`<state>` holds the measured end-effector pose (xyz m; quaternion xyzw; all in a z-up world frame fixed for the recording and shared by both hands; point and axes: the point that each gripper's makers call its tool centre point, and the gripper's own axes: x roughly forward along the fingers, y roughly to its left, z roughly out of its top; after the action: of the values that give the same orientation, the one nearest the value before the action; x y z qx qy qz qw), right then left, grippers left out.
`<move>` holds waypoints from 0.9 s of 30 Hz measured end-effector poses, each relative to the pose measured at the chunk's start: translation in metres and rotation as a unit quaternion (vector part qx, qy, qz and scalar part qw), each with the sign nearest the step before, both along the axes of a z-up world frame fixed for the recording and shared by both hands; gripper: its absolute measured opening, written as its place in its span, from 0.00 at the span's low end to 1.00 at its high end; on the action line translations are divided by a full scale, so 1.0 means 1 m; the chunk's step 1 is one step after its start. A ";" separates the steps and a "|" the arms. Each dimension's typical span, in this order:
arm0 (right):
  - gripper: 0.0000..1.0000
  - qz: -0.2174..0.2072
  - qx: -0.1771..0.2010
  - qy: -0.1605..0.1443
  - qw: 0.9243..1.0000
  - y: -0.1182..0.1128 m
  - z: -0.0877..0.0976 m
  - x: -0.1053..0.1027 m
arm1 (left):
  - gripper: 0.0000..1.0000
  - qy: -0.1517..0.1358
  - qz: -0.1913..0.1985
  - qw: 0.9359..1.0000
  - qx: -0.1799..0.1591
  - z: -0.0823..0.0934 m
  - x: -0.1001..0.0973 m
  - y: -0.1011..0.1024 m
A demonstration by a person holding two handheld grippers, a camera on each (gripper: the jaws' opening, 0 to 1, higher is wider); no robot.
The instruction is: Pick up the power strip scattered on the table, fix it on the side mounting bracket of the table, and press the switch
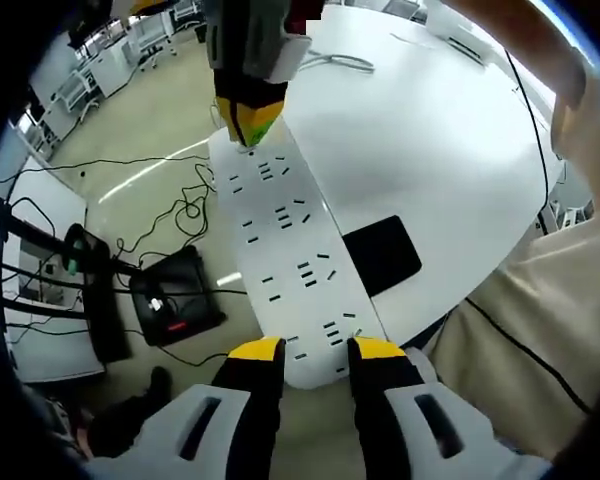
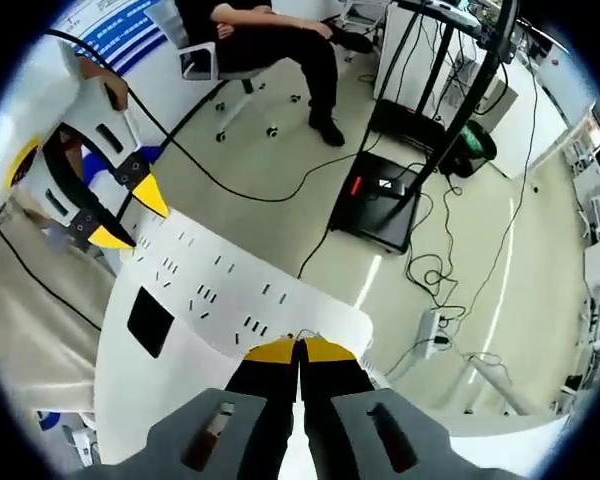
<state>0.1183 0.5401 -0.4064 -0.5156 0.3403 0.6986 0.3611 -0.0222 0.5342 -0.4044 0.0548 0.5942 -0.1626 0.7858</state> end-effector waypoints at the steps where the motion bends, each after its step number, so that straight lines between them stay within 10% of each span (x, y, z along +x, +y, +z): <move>1: 0.00 -0.004 -0.003 0.004 1.000 0.000 0.000 0.000 | 0.31 0.000 0.000 1.000 0.000 0.000 0.000 0.000; 27: 0.00 -0.015 -0.044 0.017 0.999 -0.001 -0.005 0.001 | 0.31 0.008 -0.004 1.000 0.004 0.000 0.001 0.000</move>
<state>0.1188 0.5386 -0.4111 -0.5139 0.3846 0.6861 0.3425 -0.0216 0.5345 -0.4049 0.0590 0.6007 -0.1634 0.7804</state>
